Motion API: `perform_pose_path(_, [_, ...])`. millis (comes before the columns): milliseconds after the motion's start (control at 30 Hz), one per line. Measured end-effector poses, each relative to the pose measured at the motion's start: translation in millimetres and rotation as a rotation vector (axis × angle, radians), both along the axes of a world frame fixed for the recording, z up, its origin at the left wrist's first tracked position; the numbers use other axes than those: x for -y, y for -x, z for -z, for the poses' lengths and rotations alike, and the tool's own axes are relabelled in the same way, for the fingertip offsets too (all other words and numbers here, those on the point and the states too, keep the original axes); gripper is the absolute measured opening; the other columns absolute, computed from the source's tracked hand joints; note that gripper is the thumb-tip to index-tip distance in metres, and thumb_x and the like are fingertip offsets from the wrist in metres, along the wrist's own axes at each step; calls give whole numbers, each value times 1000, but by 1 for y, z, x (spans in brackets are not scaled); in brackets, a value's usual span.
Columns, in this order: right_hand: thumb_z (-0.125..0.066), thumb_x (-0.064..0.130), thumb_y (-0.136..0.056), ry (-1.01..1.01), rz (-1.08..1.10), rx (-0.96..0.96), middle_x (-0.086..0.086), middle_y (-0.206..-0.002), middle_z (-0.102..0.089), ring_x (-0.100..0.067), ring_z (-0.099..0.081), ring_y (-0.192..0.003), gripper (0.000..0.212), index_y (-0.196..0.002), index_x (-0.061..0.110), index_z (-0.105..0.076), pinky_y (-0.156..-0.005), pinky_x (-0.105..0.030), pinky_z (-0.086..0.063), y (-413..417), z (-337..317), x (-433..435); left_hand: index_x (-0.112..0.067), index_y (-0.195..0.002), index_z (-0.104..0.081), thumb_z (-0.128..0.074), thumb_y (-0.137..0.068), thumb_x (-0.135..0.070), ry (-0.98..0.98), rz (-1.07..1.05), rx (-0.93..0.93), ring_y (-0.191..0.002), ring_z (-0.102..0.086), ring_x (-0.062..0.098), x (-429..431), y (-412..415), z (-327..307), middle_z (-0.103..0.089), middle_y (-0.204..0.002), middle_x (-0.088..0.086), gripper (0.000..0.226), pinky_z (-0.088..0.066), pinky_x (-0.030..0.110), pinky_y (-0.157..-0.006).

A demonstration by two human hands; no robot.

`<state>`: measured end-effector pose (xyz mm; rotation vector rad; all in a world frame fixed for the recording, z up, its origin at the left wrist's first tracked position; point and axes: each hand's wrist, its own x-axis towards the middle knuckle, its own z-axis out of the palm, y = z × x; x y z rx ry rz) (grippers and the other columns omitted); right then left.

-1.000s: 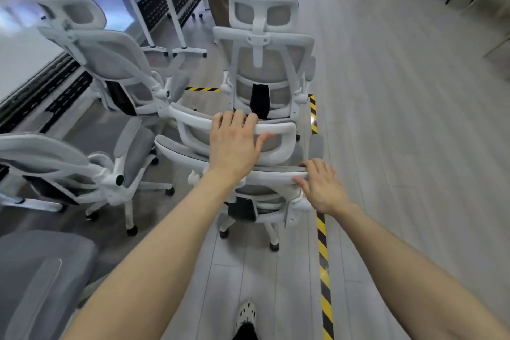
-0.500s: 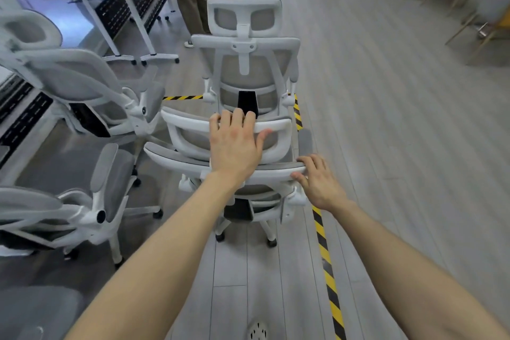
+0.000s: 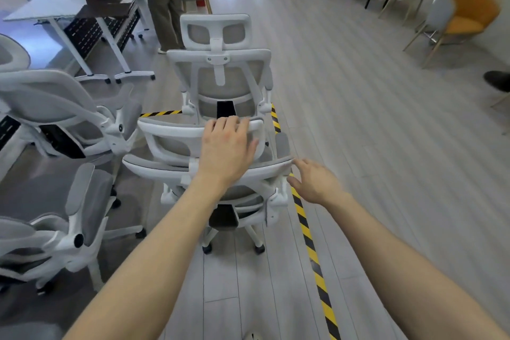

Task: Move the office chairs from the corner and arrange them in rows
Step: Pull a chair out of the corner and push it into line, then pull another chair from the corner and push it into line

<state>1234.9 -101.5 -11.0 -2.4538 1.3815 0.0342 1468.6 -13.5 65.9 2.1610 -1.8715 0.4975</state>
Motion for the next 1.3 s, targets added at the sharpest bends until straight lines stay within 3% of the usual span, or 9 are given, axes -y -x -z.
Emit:
perform_pose_path(133, [-53,47,-112,-6,156,-1,-4,-152,-60,-30,-62,-132,51,-155,19,-52,-104,-45,-53,78,-10,-29,-16,-104,-70,-57,-106,-36,-38,207,45,-98,-68,32,5,66,-3,-72,-103,5,24,-49,45,-92])
perform_pose_path(300, [-50,49,-112,-81,380,-43,-6,-157,-57,-31,-58,-139,54,-157,21,-51,-106,-43,-50,236,-8,-69,-21,-120,-66,-40,-116,-42,-404,487,125,-108,-69,28,26,204,17,-71,-113,1,33,-44,40,-88])
perform_pose_path(433, [-50,48,-112,-97,581,-85,-9,-156,-59,-33,-58,-140,53,-157,20,-51,-109,-43,-49,390,-6,-124,-21,-134,-61,-40,-116,-48,-620,662,246,-117,-68,31,35,353,40,-68,-127,4,39,-48,42,-83])
perform_pose_path(667, [-52,45,-111,-115,959,-105,-11,-152,-61,-36,-60,-136,50,-152,17,-54,-106,-45,-52,652,-7,-257,-22,-152,-53,-44,-114,-54,-881,906,325,-130,-63,36,6,641,81,-61,-147,9,50,-54,45,-104])
perform_pose_path(933, [-54,45,-110,-137,1359,-94,-11,-150,-60,-35,-59,-137,51,-151,15,-55,-111,-46,-50,861,-9,-377,-26,-156,-52,-46,-114,-55,-788,1224,451,-133,-64,33,-32,924,75,-60,-153,3,52,-52,42,-105])
perform_pose_path(1167, [-53,47,-110,-160,1595,-119,-9,-151,-59,-34,-59,-137,52,-153,18,-54,-109,-45,-52,1037,4,-430,-24,-153,-53,-45,-113,-56,-631,1464,656,-130,-64,33,-43,1165,102,-64,-146,6,51,-50,44,-109])
perform_pose_path(1300, [-55,47,-108,-175,1729,-108,-9,-148,-60,-35,-60,-134,51,-149,17,-57,-108,-46,-53,1153,0,-449,-23,-150,-55,-46,-113,-55,-619,1582,716,-129,-65,33,-49,1310,104,-65,-145,6,50,-52,44,-104])
